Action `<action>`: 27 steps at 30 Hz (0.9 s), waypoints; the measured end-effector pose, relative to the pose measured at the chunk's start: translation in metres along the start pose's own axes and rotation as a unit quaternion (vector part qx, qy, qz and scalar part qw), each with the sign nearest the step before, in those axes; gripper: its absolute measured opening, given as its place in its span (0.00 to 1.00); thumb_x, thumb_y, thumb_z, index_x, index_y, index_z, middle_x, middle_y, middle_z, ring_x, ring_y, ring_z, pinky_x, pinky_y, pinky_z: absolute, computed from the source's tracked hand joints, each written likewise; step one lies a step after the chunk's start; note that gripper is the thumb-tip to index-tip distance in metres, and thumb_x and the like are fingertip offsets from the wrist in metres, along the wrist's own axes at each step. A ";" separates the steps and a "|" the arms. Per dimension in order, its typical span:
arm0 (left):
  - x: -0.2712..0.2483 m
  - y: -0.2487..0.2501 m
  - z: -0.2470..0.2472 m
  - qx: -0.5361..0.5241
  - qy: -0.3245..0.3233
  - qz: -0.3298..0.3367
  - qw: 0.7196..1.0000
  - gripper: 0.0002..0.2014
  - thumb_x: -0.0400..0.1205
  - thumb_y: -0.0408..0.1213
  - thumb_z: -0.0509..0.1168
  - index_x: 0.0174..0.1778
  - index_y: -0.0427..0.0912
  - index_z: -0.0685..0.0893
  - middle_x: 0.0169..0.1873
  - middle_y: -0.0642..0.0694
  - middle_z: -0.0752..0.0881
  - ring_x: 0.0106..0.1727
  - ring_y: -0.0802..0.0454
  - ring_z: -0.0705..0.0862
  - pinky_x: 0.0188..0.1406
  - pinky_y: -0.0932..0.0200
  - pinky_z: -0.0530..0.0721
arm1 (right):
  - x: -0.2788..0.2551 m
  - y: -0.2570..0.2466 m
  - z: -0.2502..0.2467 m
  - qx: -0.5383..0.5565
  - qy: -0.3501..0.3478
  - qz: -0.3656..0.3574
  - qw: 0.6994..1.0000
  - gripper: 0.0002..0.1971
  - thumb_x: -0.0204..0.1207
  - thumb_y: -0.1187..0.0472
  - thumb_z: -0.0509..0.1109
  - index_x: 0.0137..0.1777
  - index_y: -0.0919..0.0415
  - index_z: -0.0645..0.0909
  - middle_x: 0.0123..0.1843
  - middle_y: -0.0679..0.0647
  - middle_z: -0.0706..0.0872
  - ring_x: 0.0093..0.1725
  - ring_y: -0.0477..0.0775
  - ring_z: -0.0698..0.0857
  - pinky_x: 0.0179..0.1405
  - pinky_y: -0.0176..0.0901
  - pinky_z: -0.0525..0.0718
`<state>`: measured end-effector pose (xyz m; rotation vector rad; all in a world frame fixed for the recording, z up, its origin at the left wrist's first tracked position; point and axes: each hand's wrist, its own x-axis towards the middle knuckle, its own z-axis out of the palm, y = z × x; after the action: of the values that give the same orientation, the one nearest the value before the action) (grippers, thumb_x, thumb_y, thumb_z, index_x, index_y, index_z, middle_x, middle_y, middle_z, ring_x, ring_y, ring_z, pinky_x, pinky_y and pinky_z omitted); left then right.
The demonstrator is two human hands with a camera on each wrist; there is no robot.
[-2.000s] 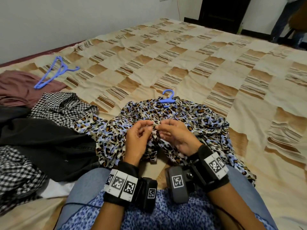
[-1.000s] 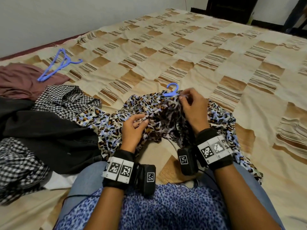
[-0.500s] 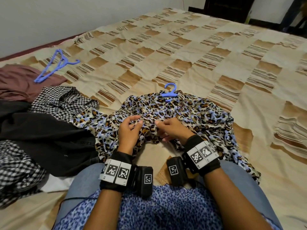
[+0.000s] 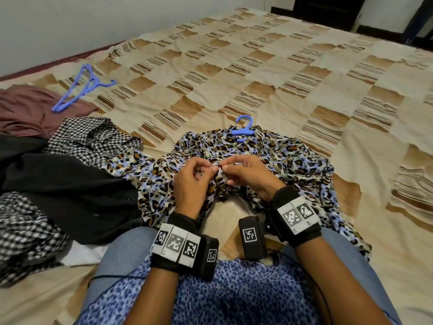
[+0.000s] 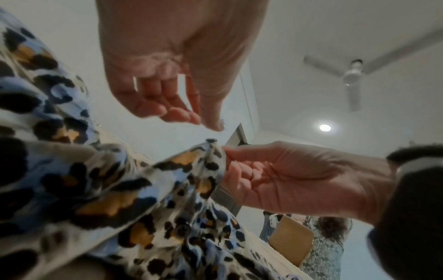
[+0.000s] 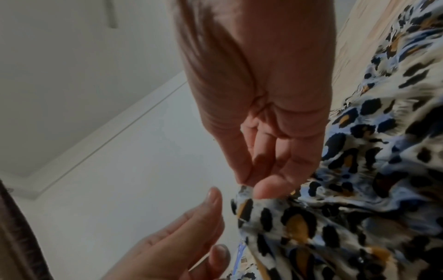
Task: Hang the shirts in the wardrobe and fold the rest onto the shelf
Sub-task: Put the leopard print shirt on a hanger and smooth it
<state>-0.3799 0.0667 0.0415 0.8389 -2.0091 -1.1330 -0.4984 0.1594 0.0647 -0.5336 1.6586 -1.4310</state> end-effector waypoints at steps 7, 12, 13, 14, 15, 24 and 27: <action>-0.003 -0.004 0.006 0.007 -0.057 -0.068 0.996 0.09 0.73 0.39 0.75 0.41 0.43 0.81 0.28 0.54 0.80 0.28 0.62 0.78 0.31 0.70 0.80 | 0.000 0.000 0.006 0.028 -0.004 -0.013 1.000 0.05 0.80 0.71 0.65 0.51 0.64 0.81 0.40 0.59 0.87 0.32 0.45 0.86 0.34 0.30 0.86; -0.001 -0.011 0.004 0.003 -0.064 -0.108 0.992 0.09 0.73 0.42 0.75 0.39 0.44 0.82 0.28 0.50 0.83 0.33 0.51 0.83 0.41 0.47 0.87 | -0.002 -0.008 -0.022 0.006 0.118 -0.044 0.992 0.09 0.79 0.74 0.63 0.56 0.69 0.79 0.46 0.64 0.88 0.38 0.52 0.85 0.39 0.36 0.87; -0.002 -0.011 0.003 -0.002 -0.061 -0.111 0.992 0.09 0.72 0.42 0.76 0.39 0.45 0.82 0.28 0.50 0.84 0.34 0.50 0.84 0.43 0.49 0.86 | -0.002 -0.009 -0.033 -0.006 0.162 -0.061 0.985 0.09 0.79 0.75 0.62 0.55 0.69 0.80 0.45 0.64 0.88 0.37 0.52 0.85 0.38 0.36 0.87; -0.002 -0.011 0.002 -0.010 -0.057 -0.114 0.992 0.10 0.72 0.42 0.76 0.40 0.47 0.81 0.29 0.49 0.86 0.36 0.50 0.86 0.45 0.50 0.85 | -0.002 -0.008 -0.044 -0.023 0.199 -0.074 0.977 0.09 0.79 0.75 0.61 0.54 0.68 0.80 0.44 0.63 0.88 0.36 0.51 0.84 0.38 0.37 0.86; -0.002 -0.011 0.002 -0.018 -0.054 -0.117 0.992 0.10 0.72 0.42 0.76 0.42 0.48 0.81 0.31 0.47 0.87 0.37 0.48 0.87 0.48 0.52 0.85 | -0.002 -0.007 -0.052 -0.040 0.224 -0.082 0.970 0.09 0.79 0.75 0.61 0.53 0.68 0.80 0.43 0.63 0.88 0.36 0.51 0.84 0.38 0.37 0.86; -0.002 -0.009 0.002 -0.011 -0.062 -0.112 0.992 0.09 0.72 0.42 0.76 0.37 0.53 0.80 0.28 0.49 0.86 0.31 0.52 0.83 0.46 0.48 0.86 | 0.014 0.015 -0.035 -0.408 0.173 -0.063 0.894 0.05 0.73 0.65 0.72 0.36 0.64 0.84 0.35 0.54 0.86 0.37 0.50 0.83 0.43 0.44 0.83; -0.002 -0.010 0.002 -0.014 -0.060 -0.118 0.991 0.10 0.69 0.41 0.78 0.36 0.50 0.82 0.24 0.53 0.82 0.30 0.52 0.80 0.43 0.47 0.85 | 0.020 0.026 -0.024 -0.447 0.122 -0.050 0.885 0.06 0.71 0.63 0.76 0.35 0.60 0.83 0.30 0.48 0.81 0.31 0.43 0.78 0.39 0.41 0.77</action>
<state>-0.3786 0.0651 0.0314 1.0358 -2.0245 -1.3695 -0.5230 0.1642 0.0332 -0.9756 2.5102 -0.7296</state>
